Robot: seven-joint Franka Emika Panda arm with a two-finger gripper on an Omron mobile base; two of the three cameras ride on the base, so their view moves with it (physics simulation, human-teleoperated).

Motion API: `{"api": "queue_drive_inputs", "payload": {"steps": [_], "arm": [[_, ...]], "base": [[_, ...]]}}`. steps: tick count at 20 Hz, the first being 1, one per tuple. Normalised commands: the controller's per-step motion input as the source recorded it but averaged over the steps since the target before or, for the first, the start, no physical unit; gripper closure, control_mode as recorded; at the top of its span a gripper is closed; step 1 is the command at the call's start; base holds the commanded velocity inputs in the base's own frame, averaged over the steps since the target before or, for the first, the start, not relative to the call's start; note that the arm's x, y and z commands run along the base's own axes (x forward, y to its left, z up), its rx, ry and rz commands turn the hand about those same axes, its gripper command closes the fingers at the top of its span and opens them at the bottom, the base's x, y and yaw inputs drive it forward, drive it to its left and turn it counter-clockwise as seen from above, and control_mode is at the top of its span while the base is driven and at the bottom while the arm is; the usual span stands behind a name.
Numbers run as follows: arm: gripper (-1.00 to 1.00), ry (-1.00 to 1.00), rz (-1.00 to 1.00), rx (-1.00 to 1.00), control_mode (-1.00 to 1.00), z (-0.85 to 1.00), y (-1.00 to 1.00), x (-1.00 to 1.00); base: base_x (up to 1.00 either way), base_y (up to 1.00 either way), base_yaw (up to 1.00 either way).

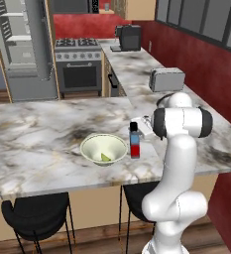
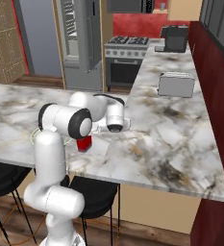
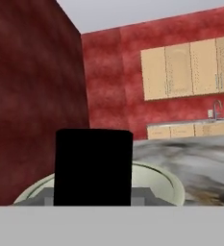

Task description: There is a bowl on the dining counter. Grab a lemon wedge from the fridge and place it in the bowl. Then get the liquor bottle and glass cup from the cabinet and place them next to the bowl.

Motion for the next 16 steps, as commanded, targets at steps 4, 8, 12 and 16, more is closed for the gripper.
{"api": "queue_drive_inputs", "payload": {"steps": [4,8,12,16], "arm": [[-1.0,-0.11,0.0,-0.04,-1.0,-0.23,0.05,-0.19],[-1.0,-0.13,0.0,0.0,-1.0,-0.11,-0.02,-0.33],[-1.0,-0.19,0.0,0.0,-1.0,0.01,-0.18,-0.23],[-1.0,-0.14,0.0,0.0,-1.0,0.27,-0.27,-0.07]], "base": [[0.0,0.0,0.0],[0.0,0.0,0.0],[0.0,0.0,0.0],[0.0,0.0,0.0]]}}
